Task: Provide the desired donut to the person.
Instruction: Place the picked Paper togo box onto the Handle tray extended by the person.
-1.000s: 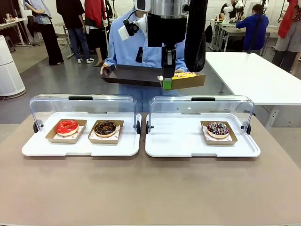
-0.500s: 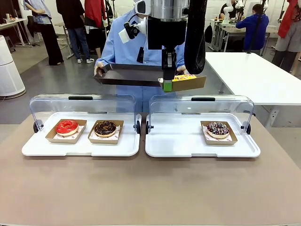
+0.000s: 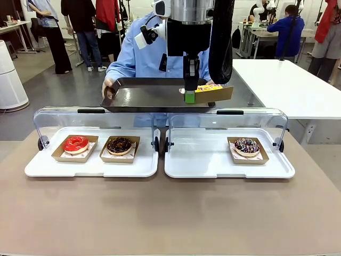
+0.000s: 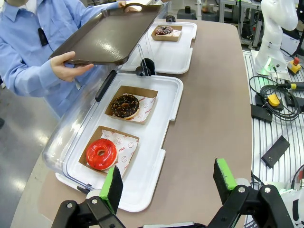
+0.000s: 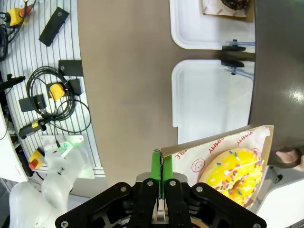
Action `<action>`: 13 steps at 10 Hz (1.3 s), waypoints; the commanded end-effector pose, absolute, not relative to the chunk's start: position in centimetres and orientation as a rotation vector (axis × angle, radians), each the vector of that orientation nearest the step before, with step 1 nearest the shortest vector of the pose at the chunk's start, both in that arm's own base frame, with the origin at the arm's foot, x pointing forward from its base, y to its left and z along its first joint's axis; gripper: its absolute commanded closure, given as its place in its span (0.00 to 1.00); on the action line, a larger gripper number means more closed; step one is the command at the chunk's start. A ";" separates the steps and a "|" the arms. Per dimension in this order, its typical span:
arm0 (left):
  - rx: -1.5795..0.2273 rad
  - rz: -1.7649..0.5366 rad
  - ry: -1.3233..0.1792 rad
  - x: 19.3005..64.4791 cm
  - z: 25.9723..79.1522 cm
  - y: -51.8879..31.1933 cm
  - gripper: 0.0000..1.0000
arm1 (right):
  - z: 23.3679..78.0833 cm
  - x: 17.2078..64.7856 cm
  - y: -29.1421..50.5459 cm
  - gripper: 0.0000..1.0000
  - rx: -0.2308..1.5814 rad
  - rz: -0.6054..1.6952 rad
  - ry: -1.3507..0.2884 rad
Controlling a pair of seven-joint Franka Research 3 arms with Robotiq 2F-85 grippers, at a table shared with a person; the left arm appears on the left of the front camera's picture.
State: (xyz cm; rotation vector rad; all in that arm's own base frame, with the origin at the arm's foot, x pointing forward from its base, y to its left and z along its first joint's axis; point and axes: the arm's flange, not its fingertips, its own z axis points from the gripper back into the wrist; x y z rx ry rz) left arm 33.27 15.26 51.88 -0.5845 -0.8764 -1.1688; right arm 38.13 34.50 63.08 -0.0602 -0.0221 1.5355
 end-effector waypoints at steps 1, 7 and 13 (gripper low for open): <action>-0.588 -1.169 -0.885 33.1 52.0 15.3 0.00 | 62.9 37.9 34.3 1.00 -0.062 1.533 -0.023; -0.588 -1.169 -0.885 33.1 52.0 15.3 0.00 | 62.9 37.9 34.3 1.00 -0.062 1.533 -0.023; -0.588 -1.169 -0.885 33.1 52.0 15.3 0.00 | 64.7 39.6 34.9 0.99 -0.075 1.522 -0.080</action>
